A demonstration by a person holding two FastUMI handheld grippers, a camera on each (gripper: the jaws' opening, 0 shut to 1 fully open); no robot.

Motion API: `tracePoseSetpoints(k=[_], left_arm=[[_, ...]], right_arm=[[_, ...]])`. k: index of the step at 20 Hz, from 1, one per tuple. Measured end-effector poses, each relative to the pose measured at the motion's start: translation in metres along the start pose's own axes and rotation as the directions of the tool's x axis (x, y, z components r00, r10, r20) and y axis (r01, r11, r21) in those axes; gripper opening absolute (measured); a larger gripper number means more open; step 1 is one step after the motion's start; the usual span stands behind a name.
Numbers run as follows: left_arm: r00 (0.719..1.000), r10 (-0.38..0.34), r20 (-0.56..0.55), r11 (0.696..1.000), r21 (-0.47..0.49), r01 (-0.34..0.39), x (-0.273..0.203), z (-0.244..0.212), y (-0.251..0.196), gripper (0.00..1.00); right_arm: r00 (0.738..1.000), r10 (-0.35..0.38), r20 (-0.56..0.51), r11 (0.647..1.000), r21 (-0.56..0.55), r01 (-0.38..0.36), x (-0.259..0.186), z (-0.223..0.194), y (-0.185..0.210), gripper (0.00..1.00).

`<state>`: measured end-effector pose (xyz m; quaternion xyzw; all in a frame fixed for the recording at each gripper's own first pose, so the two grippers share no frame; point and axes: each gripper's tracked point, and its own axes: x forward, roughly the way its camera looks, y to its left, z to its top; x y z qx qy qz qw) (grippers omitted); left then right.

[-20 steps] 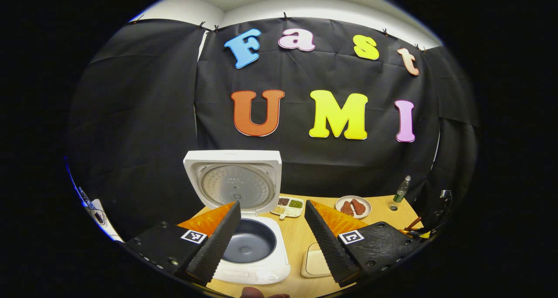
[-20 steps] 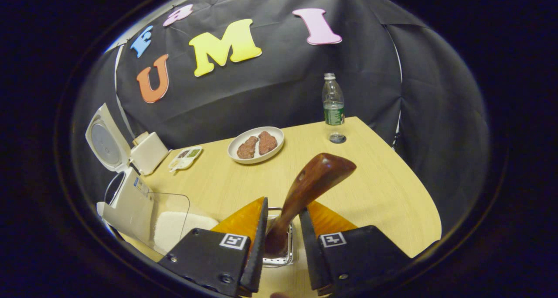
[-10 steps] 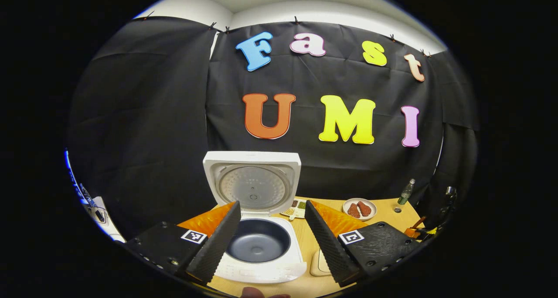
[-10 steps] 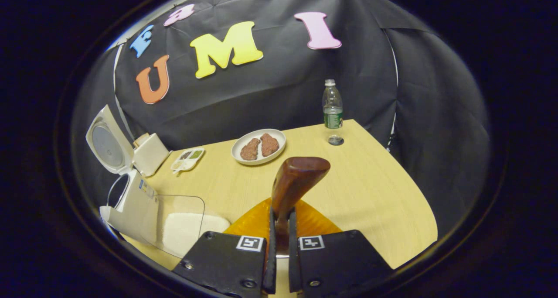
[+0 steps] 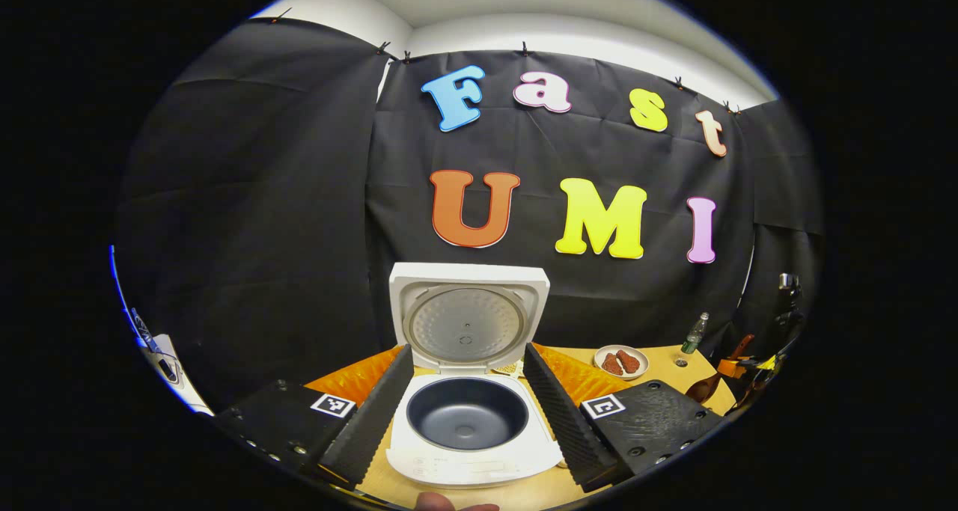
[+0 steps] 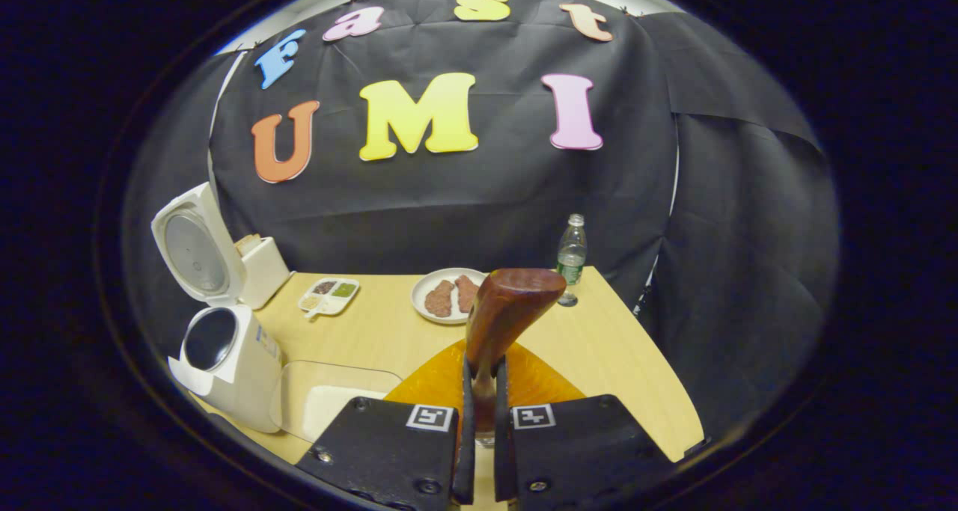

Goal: Close the left gripper, press the button to open the rice cooker; take a wooden spoon from the chopstick holder with the right hand, scoop a spoonful of rice and pour it into the rice cooker, then put the wooden spoon back into the chopstick holder.

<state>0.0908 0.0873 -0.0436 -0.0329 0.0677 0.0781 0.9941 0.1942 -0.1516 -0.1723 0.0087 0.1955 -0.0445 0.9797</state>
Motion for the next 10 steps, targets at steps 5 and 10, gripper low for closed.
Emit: tracePoseSetpoints(k=[5,10], left_arm=[[0.999,0.03,0.017,1.0,-0.011,-0.03,-0.015,-0.001,0.038,0.94],[0.998,0.066,-0.005,0.998,0.009,-0.066,-0.033,-0.011,0.069,0.94]], right_arm=[[0.996,0.091,-0.011,0.994,-0.068,-0.091,-0.008,0.0,0.08,0.15],[0.994,0.095,-0.058,0.983,-0.153,-0.103,0.011,-0.041,0.116,0.15]])
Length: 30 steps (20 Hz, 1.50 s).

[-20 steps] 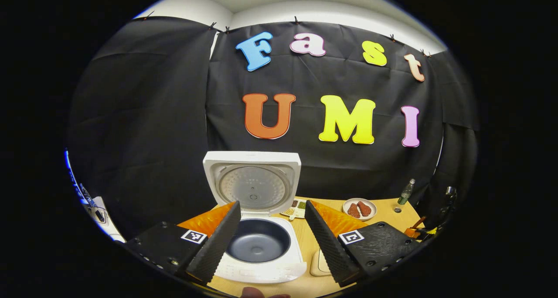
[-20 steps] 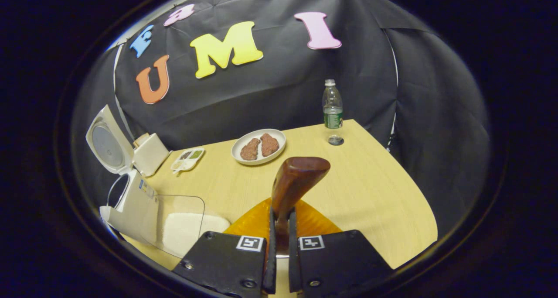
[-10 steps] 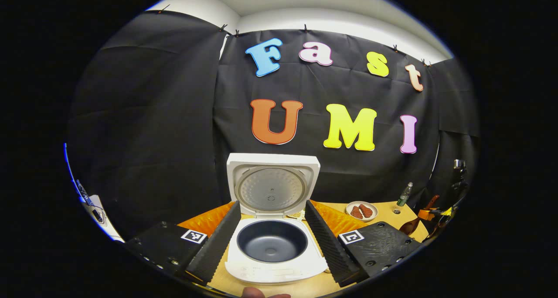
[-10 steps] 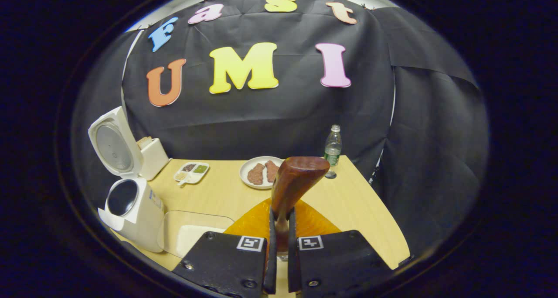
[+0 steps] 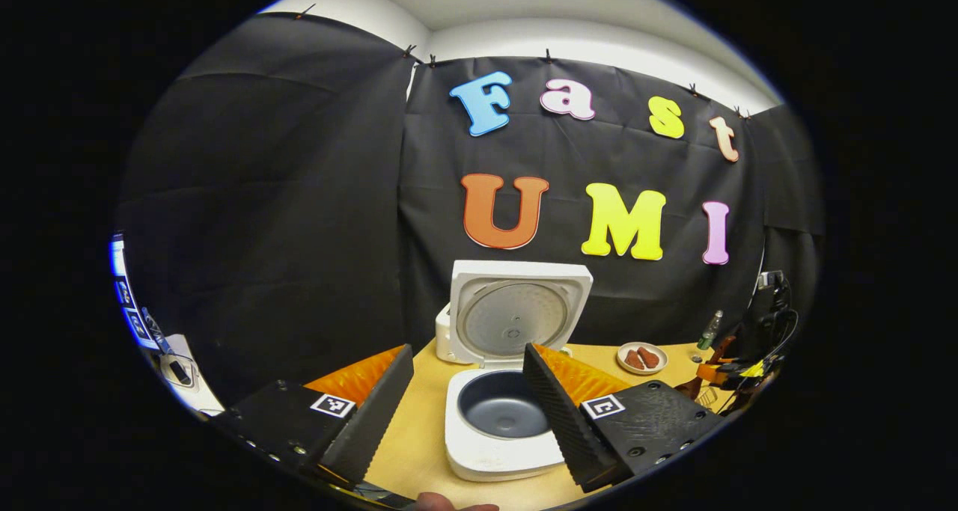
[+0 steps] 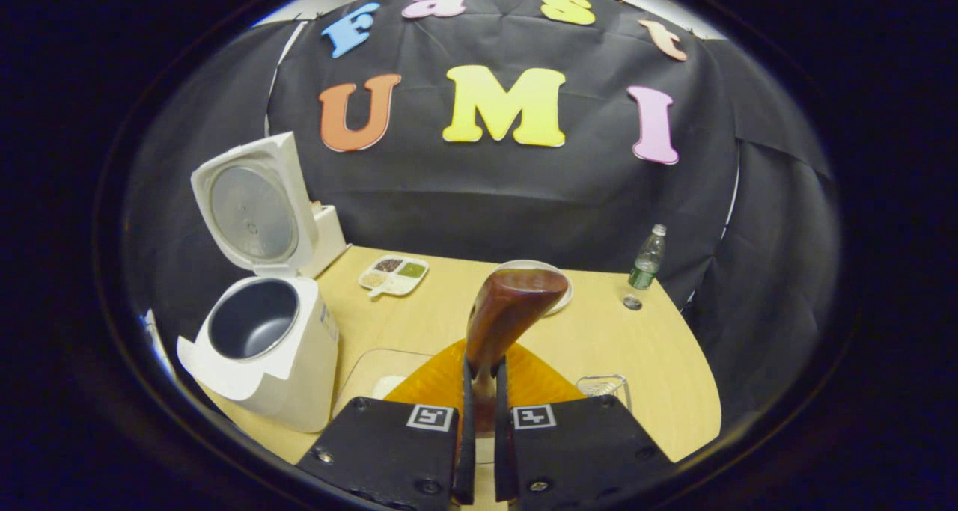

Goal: Close the left gripper, press the button to open the rice cooker; take a wooden spoon from the chopstick holder with the right hand, scoop a spoonful of rice and pour it into the rice cooker, then put the wooden spoon back into the chopstick holder.

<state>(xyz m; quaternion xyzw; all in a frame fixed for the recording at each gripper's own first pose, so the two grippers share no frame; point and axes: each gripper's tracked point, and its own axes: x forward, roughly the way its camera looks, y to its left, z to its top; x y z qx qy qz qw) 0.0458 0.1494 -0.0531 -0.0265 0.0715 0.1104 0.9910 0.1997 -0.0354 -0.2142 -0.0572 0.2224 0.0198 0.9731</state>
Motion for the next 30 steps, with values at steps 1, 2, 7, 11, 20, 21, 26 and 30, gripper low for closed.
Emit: tracePoseSetpoints(k=[1,2,7,11,20,21,26,30], left_arm=[[1.0,0.008,-0.005,1.0,0.011,-0.007,-0.002,-0.002,0.005,0.94],[1.0,0.014,-0.012,1.0,0.017,-0.013,-0.005,-0.003,0.009,0.94],[0.998,0.029,-0.057,0.999,0.02,-0.028,-0.012,-0.013,0.018,0.94],[0.997,0.042,-0.069,0.999,0.017,-0.041,-0.015,-0.014,0.021,0.94],[0.996,0.04,-0.077,0.999,0.026,-0.038,-0.015,-0.011,0.014,0.94],[0.996,0.039,-0.076,0.999,0.03,-0.037,-0.016,-0.009,0.012,0.94],[0.997,0.033,-0.069,0.999,0.045,-0.03,-0.015,-0.005,-0.002,0.94],[0.998,0.029,-0.061,0.999,0.044,-0.027,-0.015,0.002,-0.012,0.94]], right_arm=[[1.0,-0.014,-0.012,1.0,-0.026,0.014,0.006,-0.01,0.002,0.15],[0.999,-0.032,-0.018,0.998,-0.053,0.031,0.013,-0.018,0.003,0.16],[0.996,-0.081,-0.041,0.985,-0.154,0.074,0.04,-0.054,0.009,0.16],[0.999,-0.018,-0.051,0.996,-0.085,0.014,0.042,-0.063,0.031,0.16],[0.959,0.271,-0.086,0.896,0.387,-0.218,0.038,-0.064,0.079,0.15],[0.953,0.291,-0.082,0.868,0.441,-0.227,0.04,-0.063,0.078,0.16],[0.928,0.37,-0.045,0.625,0.752,-0.212,0.048,-0.069,0.057,0.15],[0.923,0.385,-0.005,0.492,0.847,-0.201,0.047,-0.074,0.04,0.15]])
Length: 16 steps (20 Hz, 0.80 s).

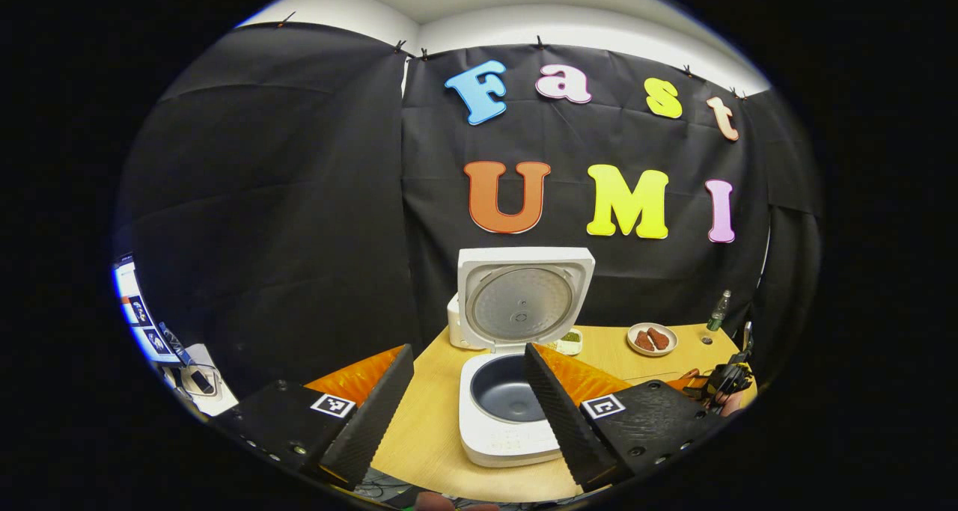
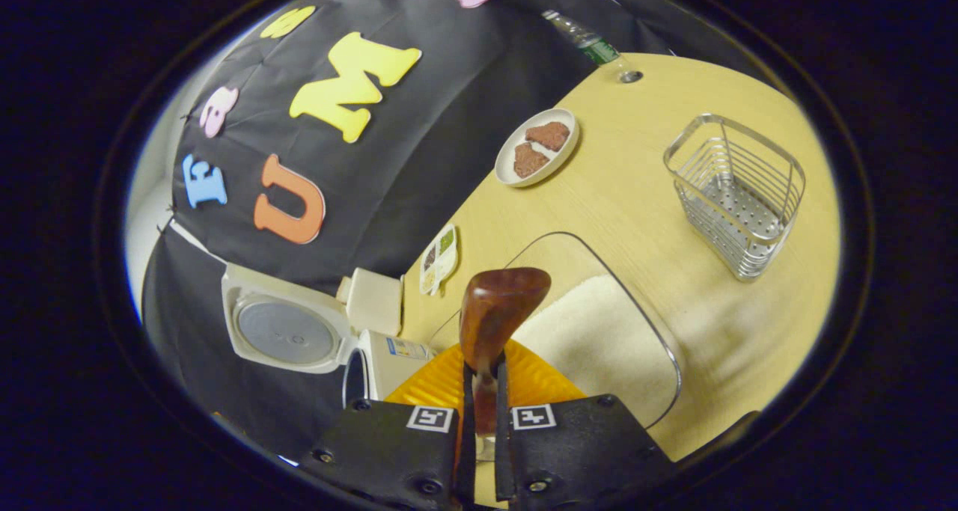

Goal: Close the left gripper, press the button to open the rice cooker; take a wooden spoon from the chopstick holder with the right hand, scoop a spoonful of rice and pour it into the rice cooker, then put the wooden spoon back into the chopstick holder.

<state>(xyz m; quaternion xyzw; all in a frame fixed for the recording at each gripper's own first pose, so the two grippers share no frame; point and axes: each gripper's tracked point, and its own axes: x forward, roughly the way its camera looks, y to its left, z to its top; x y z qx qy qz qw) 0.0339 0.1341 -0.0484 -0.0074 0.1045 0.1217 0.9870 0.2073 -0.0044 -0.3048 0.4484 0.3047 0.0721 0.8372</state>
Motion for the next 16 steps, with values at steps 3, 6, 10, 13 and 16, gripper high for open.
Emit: tracePoseSetpoints(k=[3,6,10,13,16], left_arm=[[1.0,-0.006,0.008,1.0,-0.006,0.006,0.001,0.004,-0.01,0.94],[1.0,-0.016,0.015,1.0,-0.014,0.016,0.001,0.006,-0.019,0.94],[0.999,-0.012,0.035,1.0,-0.025,0.013,-0.003,0.008,-0.025,0.94],[0.998,0.002,0.064,1.0,0.0,-0.002,-0.01,0.01,-0.024,0.94],[0.997,0.013,0.072,1.0,-0.007,-0.012,-0.017,0.009,-0.019,0.95]], right_arm=[[1.0,0.02,0.024,1.0,0.014,-0.02,-0.009,0.014,-0.002,0.15],[0.997,0.053,0.051,0.999,-0.003,-0.053,-0.028,0.031,0.012,0.15],[0.99,0.122,0.065,0.992,-0.03,-0.121,-0.047,0.048,0.054,0.15],[0.982,0.182,0.049,0.983,-0.018,-0.181,-0.051,0.048,0.096,0.15],[0.968,0.248,0.028,0.969,-0.019,-0.247,-0.042,0.041,0.15,0.15]])
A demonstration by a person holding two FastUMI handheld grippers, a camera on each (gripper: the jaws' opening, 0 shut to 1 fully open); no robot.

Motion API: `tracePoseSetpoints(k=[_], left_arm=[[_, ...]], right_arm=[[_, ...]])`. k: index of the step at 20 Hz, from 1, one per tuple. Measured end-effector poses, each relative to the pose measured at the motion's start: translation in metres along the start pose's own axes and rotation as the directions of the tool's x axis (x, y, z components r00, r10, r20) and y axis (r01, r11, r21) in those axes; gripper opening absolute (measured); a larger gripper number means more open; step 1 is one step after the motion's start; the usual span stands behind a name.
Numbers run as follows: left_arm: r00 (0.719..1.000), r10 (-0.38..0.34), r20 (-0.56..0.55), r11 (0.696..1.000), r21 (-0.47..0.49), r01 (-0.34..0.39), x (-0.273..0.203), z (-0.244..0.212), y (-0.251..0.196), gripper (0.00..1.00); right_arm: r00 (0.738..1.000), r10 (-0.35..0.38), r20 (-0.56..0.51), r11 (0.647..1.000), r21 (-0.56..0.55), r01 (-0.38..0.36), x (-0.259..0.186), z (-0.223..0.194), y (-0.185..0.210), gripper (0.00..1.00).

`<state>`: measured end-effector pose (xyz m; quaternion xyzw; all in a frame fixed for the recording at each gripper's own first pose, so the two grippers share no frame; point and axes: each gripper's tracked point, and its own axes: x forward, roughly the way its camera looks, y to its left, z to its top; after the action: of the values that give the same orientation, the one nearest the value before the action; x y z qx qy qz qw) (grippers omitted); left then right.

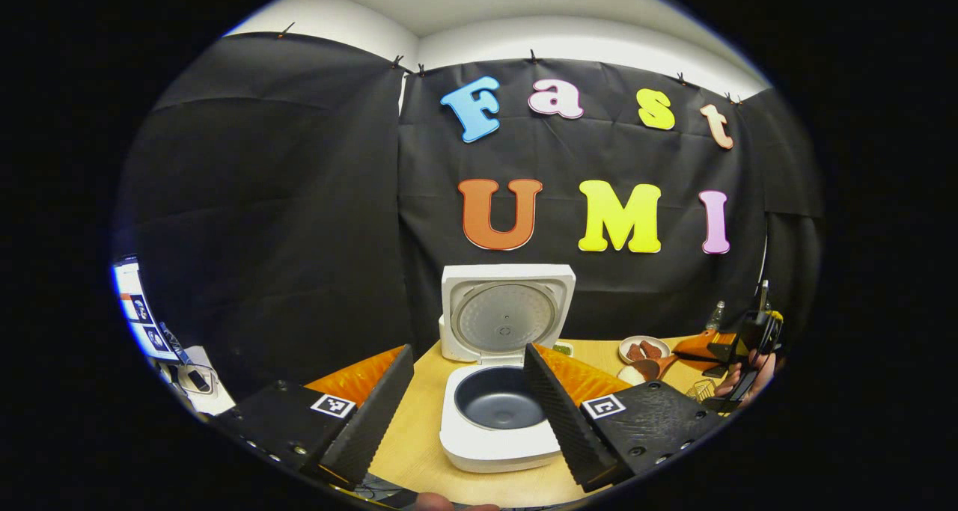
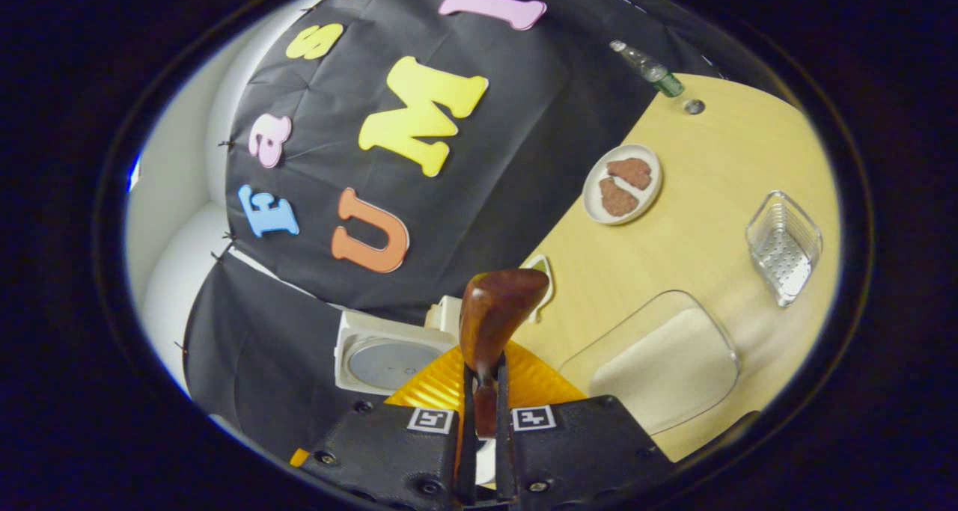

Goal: Close the left gripper, press the button to open the rice cooker; take a wooden spoon from the chopstick holder with the right hand, scoop a spoonful of rice and pour it into the rice cooker, then put the wooden spoon back into the chopstick holder.

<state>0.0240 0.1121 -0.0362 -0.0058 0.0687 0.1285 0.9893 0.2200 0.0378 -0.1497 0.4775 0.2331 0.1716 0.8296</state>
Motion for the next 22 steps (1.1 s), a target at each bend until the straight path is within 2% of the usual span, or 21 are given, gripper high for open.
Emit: tracePoseSetpoints(k=[4,6,7,14,19,22], left_arm=[[1.0,0.03,0.001,0.999,-0.012,-0.03,-0.011,-0.005,0.019,0.95],[0.999,0.048,0.0,0.999,-0.021,-0.048,-0.015,-0.007,0.031,0.95],[0.998,0.055,-0.002,0.998,-0.029,-0.055,-0.017,-0.007,0.036,0.95],[0.994,0.105,-0.027,0.993,-0.056,-0.106,-0.026,-0.02,0.069,0.95],[0.992,0.116,-0.038,0.99,-0.07,-0.119,-0.028,-0.027,0.083,0.95],[0.993,0.113,-0.041,0.99,-0.081,-0.116,-0.027,-0.03,0.086,0.95]], right_arm=[[0.997,0.065,-0.046,0.997,-0.039,-0.066,0.038,-0.023,0.054,0.15],[0.994,0.075,-0.077,0.995,-0.063,-0.08,0.06,-0.04,0.069,0.17],[0.993,0.071,-0.09,0.994,-0.082,-0.079,0.069,-0.05,0.075,0.15],[0.986,-0.016,-0.163,0.965,-0.262,-0.028,0.114,-0.101,0.075,0.15],[0.984,-0.074,-0.161,0.921,-0.389,0.006,0.126,-0.113,0.069,0.15],[0.984,-0.094,-0.148,0.882,-0.472,0.013,0.127,-0.117,0.07,0.15]])
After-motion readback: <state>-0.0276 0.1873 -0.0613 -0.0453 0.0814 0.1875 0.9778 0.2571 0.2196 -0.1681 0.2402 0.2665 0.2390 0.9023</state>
